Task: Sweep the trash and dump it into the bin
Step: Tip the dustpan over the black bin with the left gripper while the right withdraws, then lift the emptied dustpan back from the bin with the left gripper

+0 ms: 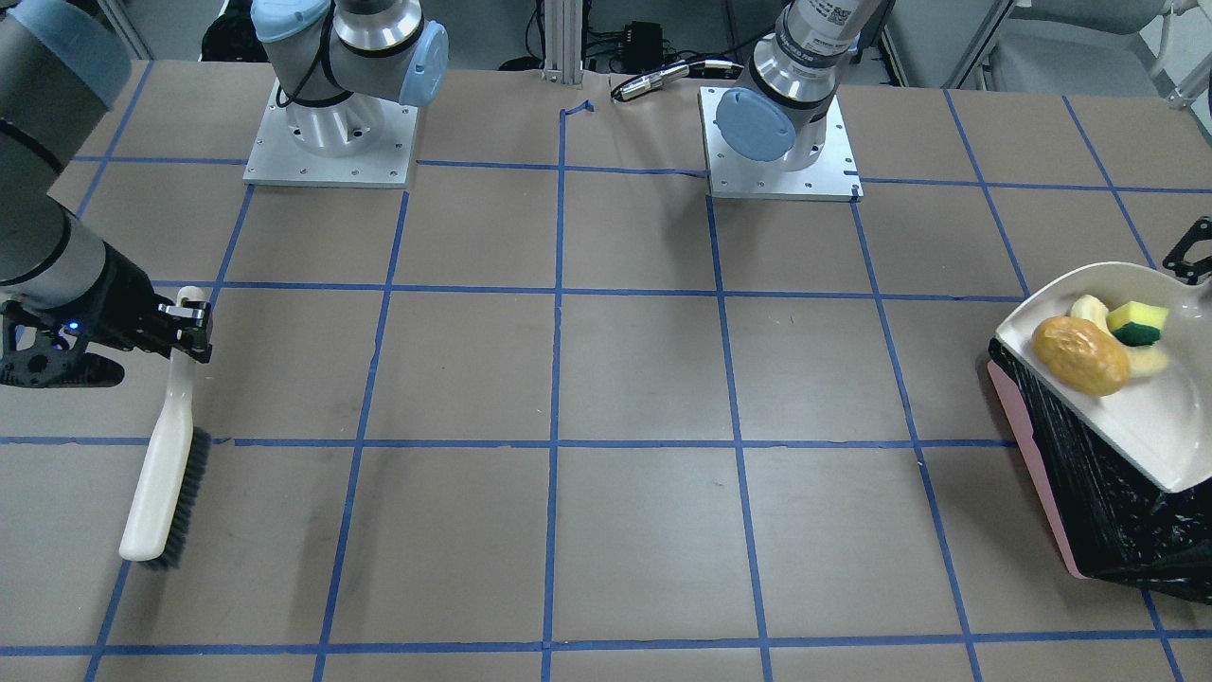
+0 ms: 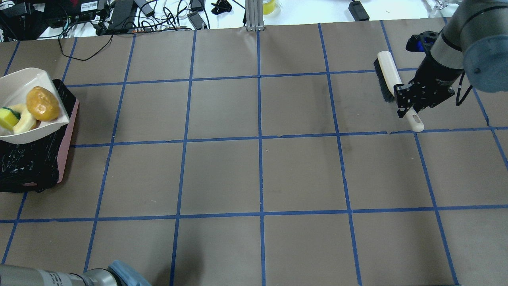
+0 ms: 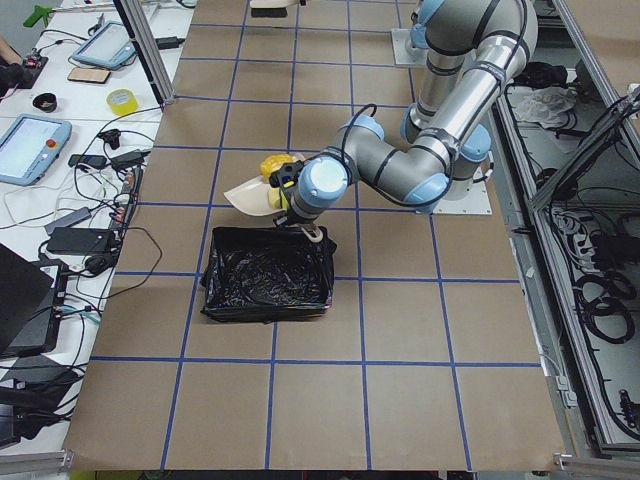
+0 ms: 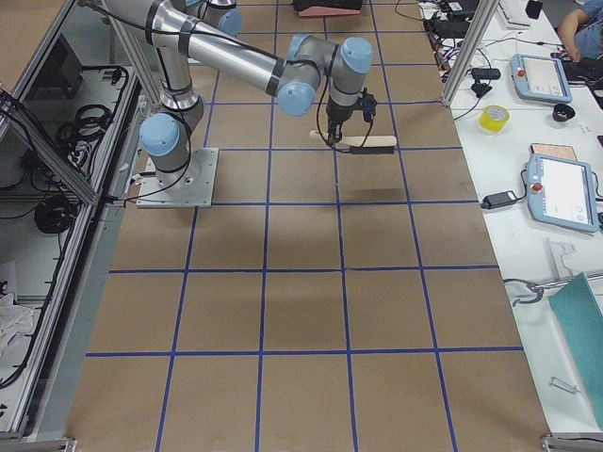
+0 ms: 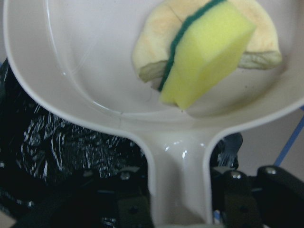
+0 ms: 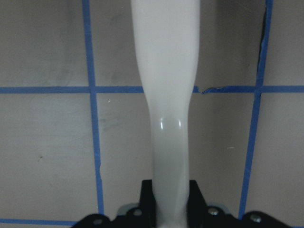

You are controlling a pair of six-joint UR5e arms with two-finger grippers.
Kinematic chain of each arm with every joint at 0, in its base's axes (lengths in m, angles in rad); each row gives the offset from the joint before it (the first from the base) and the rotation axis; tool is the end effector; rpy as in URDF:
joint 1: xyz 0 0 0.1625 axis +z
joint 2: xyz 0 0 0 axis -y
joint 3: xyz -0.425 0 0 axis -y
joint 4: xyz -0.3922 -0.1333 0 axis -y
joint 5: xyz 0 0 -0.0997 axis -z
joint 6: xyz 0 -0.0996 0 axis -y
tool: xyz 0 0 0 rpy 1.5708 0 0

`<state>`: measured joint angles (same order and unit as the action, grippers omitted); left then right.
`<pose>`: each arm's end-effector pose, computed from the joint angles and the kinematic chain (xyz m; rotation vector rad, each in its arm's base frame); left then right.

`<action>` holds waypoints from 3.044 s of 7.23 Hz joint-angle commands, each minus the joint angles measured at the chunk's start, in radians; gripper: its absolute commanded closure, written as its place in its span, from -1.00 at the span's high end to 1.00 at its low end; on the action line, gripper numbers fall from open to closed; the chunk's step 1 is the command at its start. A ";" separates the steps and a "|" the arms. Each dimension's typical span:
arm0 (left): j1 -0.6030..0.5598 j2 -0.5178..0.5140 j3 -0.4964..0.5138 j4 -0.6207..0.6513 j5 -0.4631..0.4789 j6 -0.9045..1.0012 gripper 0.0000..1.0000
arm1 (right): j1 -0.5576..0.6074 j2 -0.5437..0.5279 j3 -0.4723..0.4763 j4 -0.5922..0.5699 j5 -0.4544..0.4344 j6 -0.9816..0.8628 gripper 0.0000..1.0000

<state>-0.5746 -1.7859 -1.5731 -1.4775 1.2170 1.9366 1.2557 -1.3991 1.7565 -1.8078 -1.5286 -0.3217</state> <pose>0.3797 -0.4458 0.3881 -1.3031 -2.6361 0.5037 -0.0326 -0.5437 0.3333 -0.0062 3.0600 0.1549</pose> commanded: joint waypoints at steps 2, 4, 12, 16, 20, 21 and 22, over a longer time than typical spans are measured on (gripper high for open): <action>0.074 -0.084 0.131 0.079 0.169 -0.015 -1.00 | -0.047 0.095 0.015 -0.160 -0.024 -0.060 -1.00; 0.073 -0.107 0.162 0.181 0.441 -0.001 -1.00 | -0.047 0.115 0.015 -0.162 -0.027 -0.054 -1.00; -0.111 -0.104 0.174 0.327 0.635 0.257 -1.00 | -0.076 0.196 0.015 -0.212 -0.045 -0.050 -1.00; -0.320 -0.092 0.173 0.237 0.372 0.235 -1.00 | -0.076 0.198 0.015 -0.208 -0.044 -0.048 -1.00; -0.594 -0.183 0.139 0.238 0.141 0.089 -1.00 | -0.076 0.218 0.015 -0.211 -0.044 -0.043 -1.00; -0.661 -0.211 0.139 0.253 0.141 0.064 -1.00 | -0.076 0.216 0.015 -0.211 -0.044 -0.043 -0.83; -0.713 -0.240 0.136 0.305 0.142 0.001 -1.00 | -0.076 0.215 0.014 -0.212 -0.042 -0.042 -0.72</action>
<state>-1.2166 -1.9894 -1.4337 -1.2182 1.3658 1.9998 1.1797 -1.1838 1.7714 -2.0188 -1.5720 -0.3649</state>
